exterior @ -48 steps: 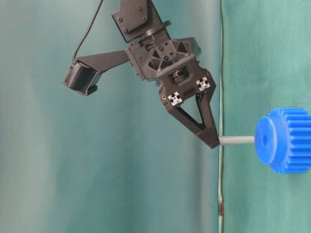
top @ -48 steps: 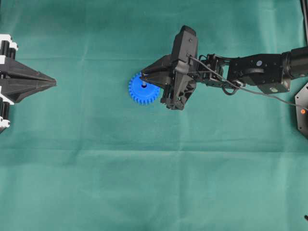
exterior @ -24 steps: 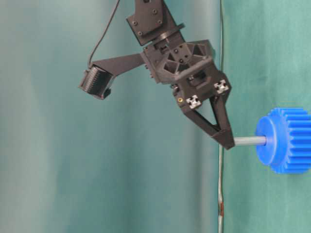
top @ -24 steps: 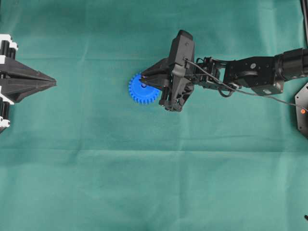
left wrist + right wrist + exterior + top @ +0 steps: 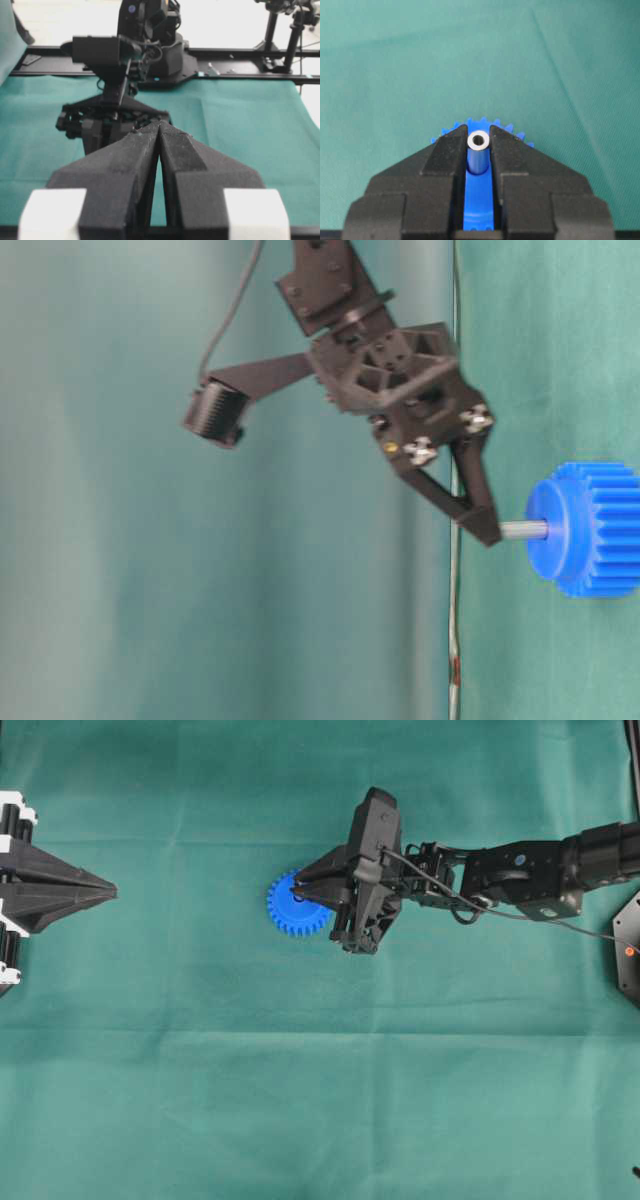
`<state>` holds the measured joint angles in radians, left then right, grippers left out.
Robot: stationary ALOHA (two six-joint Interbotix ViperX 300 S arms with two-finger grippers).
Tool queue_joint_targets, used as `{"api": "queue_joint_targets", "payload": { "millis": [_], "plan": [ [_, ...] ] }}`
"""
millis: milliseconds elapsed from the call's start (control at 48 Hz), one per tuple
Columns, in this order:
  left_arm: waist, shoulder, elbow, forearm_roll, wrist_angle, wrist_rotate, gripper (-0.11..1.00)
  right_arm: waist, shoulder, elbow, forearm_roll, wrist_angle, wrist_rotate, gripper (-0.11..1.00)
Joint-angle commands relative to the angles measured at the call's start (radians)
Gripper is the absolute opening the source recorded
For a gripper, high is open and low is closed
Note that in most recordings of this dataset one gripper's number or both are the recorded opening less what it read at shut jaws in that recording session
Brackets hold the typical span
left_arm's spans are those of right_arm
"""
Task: Insert the shaft placed at a random location into the center hole of the medium gear at another random location.
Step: 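Lower the shaft into the gear's center hole with the right gripper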
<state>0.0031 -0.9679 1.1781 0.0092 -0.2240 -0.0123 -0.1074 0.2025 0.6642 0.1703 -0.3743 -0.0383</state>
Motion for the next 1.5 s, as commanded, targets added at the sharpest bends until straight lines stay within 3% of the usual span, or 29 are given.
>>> {"api": "queue_joint_targets", "payload": {
  "millis": [0, 1041, 1103, 1228, 1333, 1374, 1478],
  "plan": [
    [0.000, 0.005, -0.026, 0.003, -0.005, -0.002, 0.00, 0.002, 0.006, -0.025, 0.003, -0.021, 0.002, 0.13],
    [0.023, 0.005, -0.026, 0.005, -0.003, 0.005, 0.00, 0.009, 0.040, -0.031, 0.005, 0.009, 0.006, 0.14],
    [0.023, 0.005, -0.026, 0.005, -0.005, 0.005, 0.00, 0.011, 0.038, -0.032, 0.008, 0.009, 0.008, 0.27],
    [0.023, 0.005, -0.026, 0.005, -0.005, 0.003, 0.00, 0.017, 0.021, -0.029, 0.017, 0.009, 0.005, 0.65],
    [0.023, 0.005, -0.026, 0.005, 0.000, 0.002, 0.00, 0.018, -0.011, -0.023, 0.015, 0.009, 0.005, 0.90],
    [0.023, 0.005, -0.026, 0.005, 0.002, 0.002, 0.00, 0.020, -0.026, -0.020, 0.015, 0.009, 0.005, 0.93],
    [0.023, 0.003, -0.026, 0.005, 0.002, 0.002, 0.00, 0.020, -0.072, -0.012, 0.015, 0.011, 0.002, 0.87]
  ]
}}
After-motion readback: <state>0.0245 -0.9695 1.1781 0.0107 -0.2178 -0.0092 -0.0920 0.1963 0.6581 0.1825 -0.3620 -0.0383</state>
